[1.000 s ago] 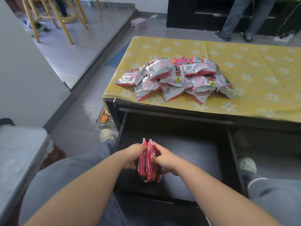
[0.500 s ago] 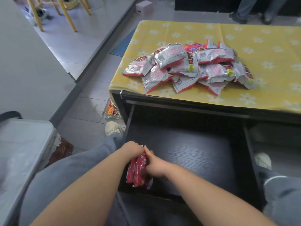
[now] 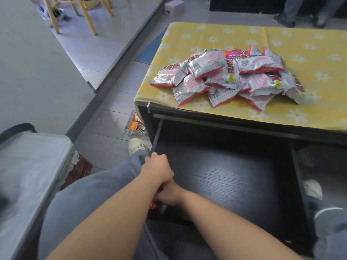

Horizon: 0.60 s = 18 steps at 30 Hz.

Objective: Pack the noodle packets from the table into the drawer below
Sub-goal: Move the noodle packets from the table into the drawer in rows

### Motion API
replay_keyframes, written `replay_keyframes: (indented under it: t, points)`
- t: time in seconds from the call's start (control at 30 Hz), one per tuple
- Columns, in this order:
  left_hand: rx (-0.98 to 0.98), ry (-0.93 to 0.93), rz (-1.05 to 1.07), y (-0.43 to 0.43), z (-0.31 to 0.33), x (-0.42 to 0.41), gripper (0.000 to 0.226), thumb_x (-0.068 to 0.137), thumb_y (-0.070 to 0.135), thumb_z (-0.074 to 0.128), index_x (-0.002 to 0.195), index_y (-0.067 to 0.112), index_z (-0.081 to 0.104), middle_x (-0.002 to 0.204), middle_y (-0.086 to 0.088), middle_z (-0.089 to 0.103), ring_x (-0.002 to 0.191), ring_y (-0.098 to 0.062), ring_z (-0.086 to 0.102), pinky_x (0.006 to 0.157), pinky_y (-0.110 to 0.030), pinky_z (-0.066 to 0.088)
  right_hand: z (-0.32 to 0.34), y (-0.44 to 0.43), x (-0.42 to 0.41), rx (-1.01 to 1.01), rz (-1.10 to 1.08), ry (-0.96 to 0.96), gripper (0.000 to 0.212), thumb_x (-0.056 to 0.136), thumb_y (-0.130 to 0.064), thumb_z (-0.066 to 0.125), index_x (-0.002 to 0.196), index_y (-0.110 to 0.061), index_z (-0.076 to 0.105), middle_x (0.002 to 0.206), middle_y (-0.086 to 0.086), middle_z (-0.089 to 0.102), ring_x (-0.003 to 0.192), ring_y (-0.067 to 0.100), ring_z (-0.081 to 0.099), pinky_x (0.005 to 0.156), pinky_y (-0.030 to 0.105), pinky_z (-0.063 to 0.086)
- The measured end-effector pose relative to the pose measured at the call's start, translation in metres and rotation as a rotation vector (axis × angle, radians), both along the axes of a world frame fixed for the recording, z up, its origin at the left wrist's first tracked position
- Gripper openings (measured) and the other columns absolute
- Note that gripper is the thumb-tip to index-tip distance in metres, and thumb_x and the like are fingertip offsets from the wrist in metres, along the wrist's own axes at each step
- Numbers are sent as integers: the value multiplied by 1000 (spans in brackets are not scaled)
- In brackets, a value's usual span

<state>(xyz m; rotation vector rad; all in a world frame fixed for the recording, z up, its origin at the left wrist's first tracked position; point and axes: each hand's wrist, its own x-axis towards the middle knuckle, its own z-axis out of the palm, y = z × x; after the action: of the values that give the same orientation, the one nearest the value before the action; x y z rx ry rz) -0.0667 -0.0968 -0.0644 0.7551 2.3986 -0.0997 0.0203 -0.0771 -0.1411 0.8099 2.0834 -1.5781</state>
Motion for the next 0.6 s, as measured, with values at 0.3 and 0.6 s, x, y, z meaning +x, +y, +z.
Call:
replay_keyframes:
  t: [0.3, 0.6]
  points:
    - [206, 161, -138, 7, 6, 18, 52, 96, 43, 53, 144, 25, 49, 149, -9, 44, 142, -32, 37, 105, -49, 44, 22, 48, 23, 296, 128, 8, 83, 91, -32, 69, 163, -23, 30, 169, 6, 28, 159, 34, 19, 129, 45, 18]
    - [445, 222, -278, 37, 30, 26, 63, 96, 38, 54, 156, 30, 36, 168, -9, 29, 158, -31, 16, 120, -52, 34, 95, 151, 69, 676, -149, 60, 79, 100, -32, 59, 167, -26, 17, 174, 12, 11, 160, 34, 12, 127, 42, 18]
